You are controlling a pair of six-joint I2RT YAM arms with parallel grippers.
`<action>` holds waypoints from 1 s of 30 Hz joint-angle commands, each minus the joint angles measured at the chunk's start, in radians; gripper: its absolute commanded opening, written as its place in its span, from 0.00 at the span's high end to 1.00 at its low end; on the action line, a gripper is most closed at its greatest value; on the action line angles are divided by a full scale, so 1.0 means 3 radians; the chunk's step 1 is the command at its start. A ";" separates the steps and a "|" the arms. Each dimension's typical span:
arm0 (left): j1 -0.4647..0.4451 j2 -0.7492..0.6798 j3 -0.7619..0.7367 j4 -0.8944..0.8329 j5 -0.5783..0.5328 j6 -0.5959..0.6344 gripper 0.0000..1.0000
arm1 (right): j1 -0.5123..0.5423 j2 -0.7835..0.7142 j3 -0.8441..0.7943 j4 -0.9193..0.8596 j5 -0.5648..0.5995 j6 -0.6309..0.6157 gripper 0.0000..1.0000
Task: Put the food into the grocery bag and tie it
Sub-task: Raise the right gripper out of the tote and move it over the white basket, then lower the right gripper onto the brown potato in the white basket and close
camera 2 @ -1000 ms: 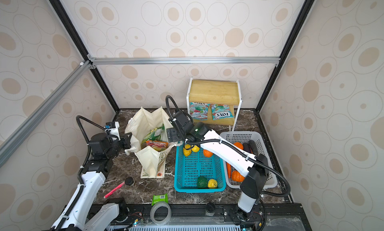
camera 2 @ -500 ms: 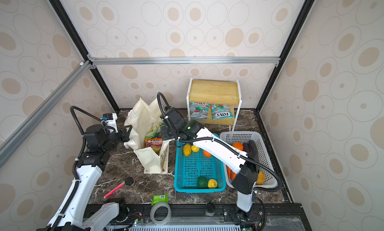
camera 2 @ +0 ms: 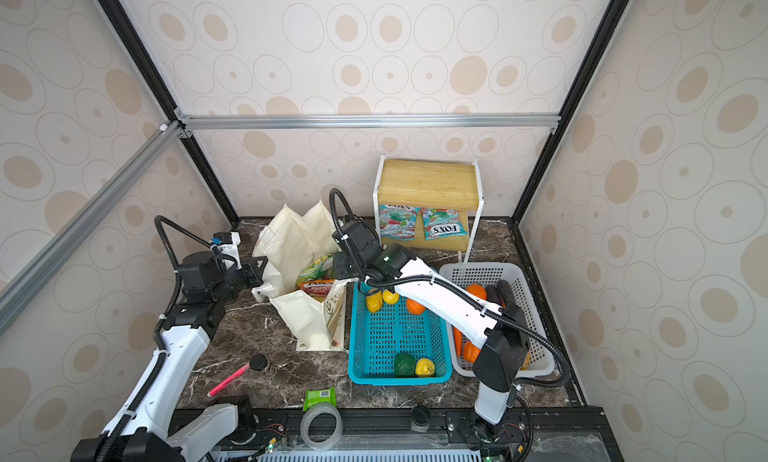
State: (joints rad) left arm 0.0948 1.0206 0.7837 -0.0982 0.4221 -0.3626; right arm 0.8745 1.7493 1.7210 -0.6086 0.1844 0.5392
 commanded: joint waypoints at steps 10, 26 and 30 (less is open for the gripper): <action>0.0016 -0.0135 -0.0233 0.0336 -0.0143 0.0201 1.00 | -0.0113 -0.0973 -0.0204 -0.0896 0.1131 0.0157 0.00; 0.0010 -0.0202 -0.0305 0.0329 -0.0082 0.0175 1.00 | -0.2298 -0.2218 -0.2193 -0.0842 0.0158 -0.0085 0.00; 0.0009 -0.0201 -0.0303 0.0327 -0.0088 0.0181 1.00 | -0.2378 -0.2199 -0.2391 -0.0854 0.0176 -0.0009 0.00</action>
State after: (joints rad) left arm 0.0956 0.9741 0.6937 -0.0154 0.3946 -0.3389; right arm 0.1688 1.0885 1.0382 -0.8383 0.2581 0.5156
